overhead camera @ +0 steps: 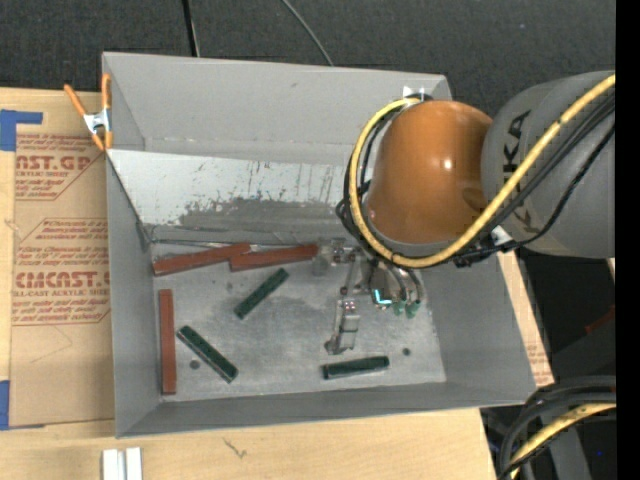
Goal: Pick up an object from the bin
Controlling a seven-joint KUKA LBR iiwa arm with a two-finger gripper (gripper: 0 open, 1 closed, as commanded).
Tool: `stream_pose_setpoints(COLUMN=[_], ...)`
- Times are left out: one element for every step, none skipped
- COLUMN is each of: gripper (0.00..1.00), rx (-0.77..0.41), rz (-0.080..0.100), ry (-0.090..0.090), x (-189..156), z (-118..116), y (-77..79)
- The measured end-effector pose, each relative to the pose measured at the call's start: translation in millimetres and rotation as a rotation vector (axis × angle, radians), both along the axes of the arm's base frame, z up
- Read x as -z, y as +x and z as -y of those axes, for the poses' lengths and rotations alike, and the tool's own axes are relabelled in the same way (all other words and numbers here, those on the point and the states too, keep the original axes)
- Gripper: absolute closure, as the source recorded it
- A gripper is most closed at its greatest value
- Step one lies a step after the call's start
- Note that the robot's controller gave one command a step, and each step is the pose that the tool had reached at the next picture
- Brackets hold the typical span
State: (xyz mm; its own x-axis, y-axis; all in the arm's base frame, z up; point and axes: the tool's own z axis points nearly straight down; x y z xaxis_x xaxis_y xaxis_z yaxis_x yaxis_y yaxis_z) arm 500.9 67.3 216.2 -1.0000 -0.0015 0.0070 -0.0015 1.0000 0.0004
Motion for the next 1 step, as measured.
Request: stream_pose_setpoints(gripper=[0.00], rx=[0.001], rz=[0.008], ry=[0.001], x=[-3.8], z=[0.4], y=[1.7])
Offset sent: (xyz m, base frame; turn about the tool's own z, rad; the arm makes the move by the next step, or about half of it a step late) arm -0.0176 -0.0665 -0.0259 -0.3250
